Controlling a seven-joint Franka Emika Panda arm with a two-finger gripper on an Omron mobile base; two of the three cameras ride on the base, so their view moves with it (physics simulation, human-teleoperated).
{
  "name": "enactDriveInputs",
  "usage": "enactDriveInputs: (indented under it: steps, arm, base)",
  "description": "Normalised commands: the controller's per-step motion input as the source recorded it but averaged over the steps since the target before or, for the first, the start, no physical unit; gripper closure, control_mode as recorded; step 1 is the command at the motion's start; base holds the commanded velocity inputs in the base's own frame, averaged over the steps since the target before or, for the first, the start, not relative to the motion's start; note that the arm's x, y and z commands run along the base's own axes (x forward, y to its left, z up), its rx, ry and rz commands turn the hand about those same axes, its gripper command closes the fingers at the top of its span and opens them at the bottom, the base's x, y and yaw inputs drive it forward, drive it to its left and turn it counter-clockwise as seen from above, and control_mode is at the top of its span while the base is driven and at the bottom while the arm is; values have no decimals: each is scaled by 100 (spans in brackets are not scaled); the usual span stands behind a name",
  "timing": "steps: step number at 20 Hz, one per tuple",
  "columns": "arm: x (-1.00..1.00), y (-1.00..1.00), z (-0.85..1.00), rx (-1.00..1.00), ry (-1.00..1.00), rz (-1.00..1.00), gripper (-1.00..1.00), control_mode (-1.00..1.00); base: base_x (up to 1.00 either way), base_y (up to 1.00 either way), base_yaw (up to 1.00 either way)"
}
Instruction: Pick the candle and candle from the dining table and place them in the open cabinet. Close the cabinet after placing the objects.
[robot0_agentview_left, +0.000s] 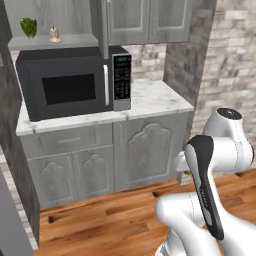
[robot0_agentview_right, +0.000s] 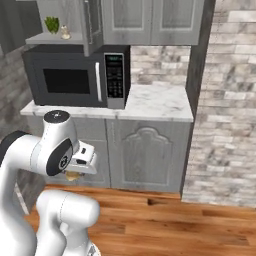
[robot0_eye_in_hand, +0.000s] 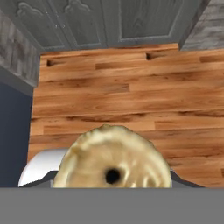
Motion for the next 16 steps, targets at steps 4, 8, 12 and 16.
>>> enactDriveInputs:
  steps: [4,8,12,16]
  arm:
    - [0,0,0,0,0,0,100,100]
    - [0,0,0,0,0,0,100,100]
    - [0,0,0,0,0,0,100,100]
    - [0,0,0,0,0,0,100,100]
  base:
    - [27,24,9]
    - [33,39,2]
    - [35,41,9]
    - [39,63,11]
